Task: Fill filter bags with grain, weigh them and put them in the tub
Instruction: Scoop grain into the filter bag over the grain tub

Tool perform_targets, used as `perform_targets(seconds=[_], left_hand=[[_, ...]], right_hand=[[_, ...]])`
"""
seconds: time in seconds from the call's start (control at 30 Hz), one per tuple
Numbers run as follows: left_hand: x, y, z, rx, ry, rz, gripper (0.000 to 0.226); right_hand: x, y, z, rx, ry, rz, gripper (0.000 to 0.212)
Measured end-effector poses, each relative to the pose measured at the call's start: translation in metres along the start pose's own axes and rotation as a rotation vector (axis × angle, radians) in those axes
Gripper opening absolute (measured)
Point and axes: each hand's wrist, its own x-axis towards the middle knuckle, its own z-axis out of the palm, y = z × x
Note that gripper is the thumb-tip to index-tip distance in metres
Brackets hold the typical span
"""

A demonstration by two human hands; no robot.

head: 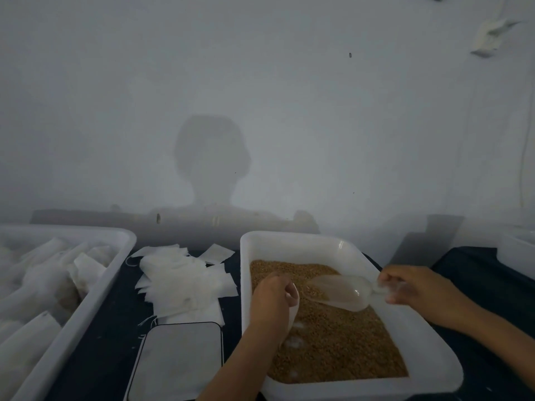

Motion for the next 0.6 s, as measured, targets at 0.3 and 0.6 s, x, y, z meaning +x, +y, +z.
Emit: perform_targets(seconds=[0.3, 0.6], left_hand=[[-0.004, -0.002, 0.002, -0.046, 0.110, 0.087, 0.014], [-0.001, 0.000, 0.004, -0.029, 0.107, -0.006, 0.035]], right_hand=[[0.012, -0.018, 0.005, -0.197, 0.104, -0.066, 0.018], [0.014, -0.006, 0.011, 0.118, -0.124, 0.157, 0.007]])
